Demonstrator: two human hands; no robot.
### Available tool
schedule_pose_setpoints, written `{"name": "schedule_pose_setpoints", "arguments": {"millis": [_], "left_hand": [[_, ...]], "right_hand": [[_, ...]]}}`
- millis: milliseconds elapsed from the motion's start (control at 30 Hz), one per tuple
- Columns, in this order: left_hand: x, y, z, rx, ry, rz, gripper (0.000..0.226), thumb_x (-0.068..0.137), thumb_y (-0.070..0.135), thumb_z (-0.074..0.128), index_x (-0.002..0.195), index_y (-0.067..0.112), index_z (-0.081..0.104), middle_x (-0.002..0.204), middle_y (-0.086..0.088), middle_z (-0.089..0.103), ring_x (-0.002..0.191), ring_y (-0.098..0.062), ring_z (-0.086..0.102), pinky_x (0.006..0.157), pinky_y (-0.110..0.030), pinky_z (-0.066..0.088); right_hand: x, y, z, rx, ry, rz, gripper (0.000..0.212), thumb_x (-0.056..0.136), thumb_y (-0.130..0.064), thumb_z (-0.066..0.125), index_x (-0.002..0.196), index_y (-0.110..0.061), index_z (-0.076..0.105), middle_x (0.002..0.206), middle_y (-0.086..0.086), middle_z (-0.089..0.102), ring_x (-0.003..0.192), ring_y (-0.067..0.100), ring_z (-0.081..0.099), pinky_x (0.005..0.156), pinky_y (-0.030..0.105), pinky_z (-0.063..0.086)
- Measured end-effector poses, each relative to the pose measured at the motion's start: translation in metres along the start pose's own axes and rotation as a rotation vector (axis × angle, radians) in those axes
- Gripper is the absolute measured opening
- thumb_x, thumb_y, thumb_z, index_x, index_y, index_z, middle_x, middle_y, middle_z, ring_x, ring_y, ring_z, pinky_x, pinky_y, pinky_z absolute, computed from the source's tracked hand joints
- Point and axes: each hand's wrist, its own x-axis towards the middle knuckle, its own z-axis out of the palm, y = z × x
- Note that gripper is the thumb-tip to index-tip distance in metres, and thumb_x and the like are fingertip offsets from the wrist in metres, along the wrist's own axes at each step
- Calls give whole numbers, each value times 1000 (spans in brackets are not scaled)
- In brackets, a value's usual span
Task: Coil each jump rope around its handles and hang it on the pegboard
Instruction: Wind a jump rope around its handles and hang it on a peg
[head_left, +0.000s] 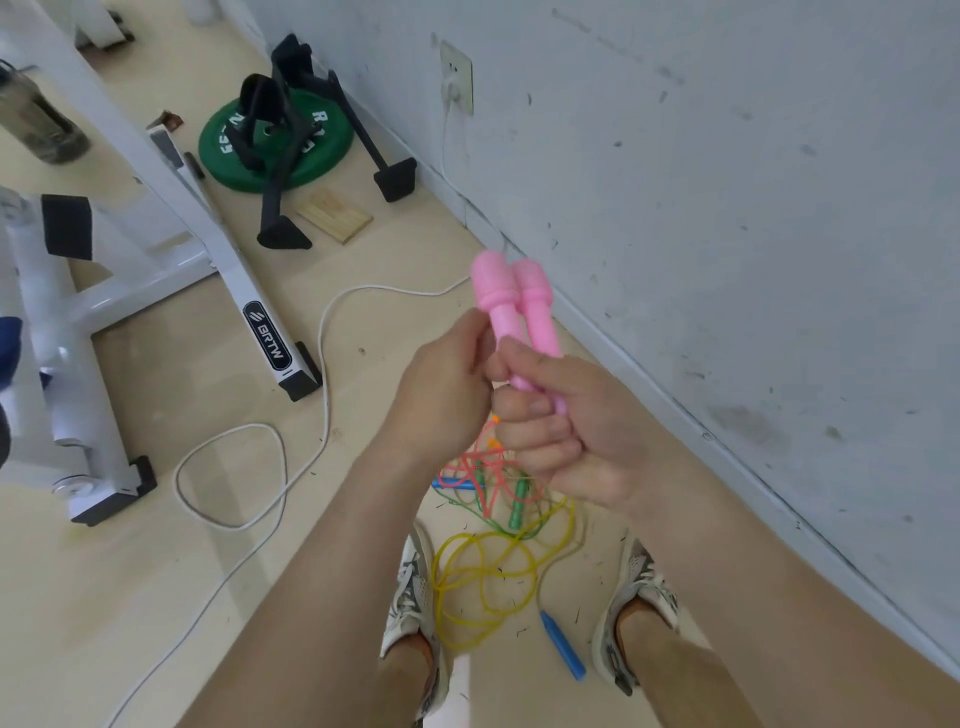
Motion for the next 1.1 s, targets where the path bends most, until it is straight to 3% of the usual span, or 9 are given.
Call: {"name": "schedule_pose_setpoints", "arguments": {"millis": [100,200,300,433,633,800,900,1000,1100], "left_hand": [[1,-3,0,564,-158,40,24,86,6,44,108,6,55,101,-16,63,93,-37,58,69,-37,38],[-6,9,4,802,-208,111,22,88,9,45,108,10,54,106,-12,61,98,-33,57,66,-32,28],[-9,13,15,855,-175,232,23,95,20,43,113,21,58,102,-5,65,95,-28,58,64,-32,26],[-9,16,17,754,-152,281,24,98,29,43,105,24,66,95,-4,67,91,-28,58,64,-33,31],[-12,11,6,386,-236,227,14,79,31,72,92,27,74,84,5,71,83,-16,64,70,-28,46],[-11,13,-9,307,-424,124,32,59,43,86,88,30,77,63,18,60,63,3,55,57,-12,38],[-10,12,-18,202,-648,35,27,57,34,89,81,31,78,64,17,67,62,7,56,61,-12,43],[-11,9,-33,-4,-866,-53,20,59,24,87,77,24,79,66,11,71,63,3,58,66,-17,46],[-14,9,-46,-316,-885,-38,14,64,30,84,65,18,77,59,4,65,55,-4,51,54,-18,39]], "right_hand": [[-2,0,-10,-332,243,-41,22,99,-20,54,78,-16,46,55,-4,29,38,2,21,32,12,16],[0,1,-16,-592,405,-58,21,96,-18,58,78,-15,47,55,-2,35,38,7,26,35,16,22],[7,-1,-34,-1194,691,-139,16,91,-21,56,76,-17,51,60,-1,47,51,19,44,47,25,30],[8,-1,-46,-1610,748,-16,9,92,-23,51,90,-14,53,78,4,54,74,30,55,58,30,36],[-7,-11,-34,-1775,410,343,29,92,-21,51,65,-12,44,57,4,47,46,19,44,42,25,32],[-22,-16,-24,-1792,126,572,20,89,-26,61,79,-8,59,60,5,55,46,21,45,37,17,35],[-24,-11,-19,-1821,-1,620,29,87,-29,65,92,-1,66,63,5,58,47,20,46,38,18,36],[-26,-9,-14,-1690,-199,579,23,86,-28,69,77,-8,63,57,0,54,46,17,44,45,22,38],[-32,-19,-10,-1391,-335,495,24,86,-22,74,66,-19,60,52,-3,48,45,14,40,45,22,33]]}}
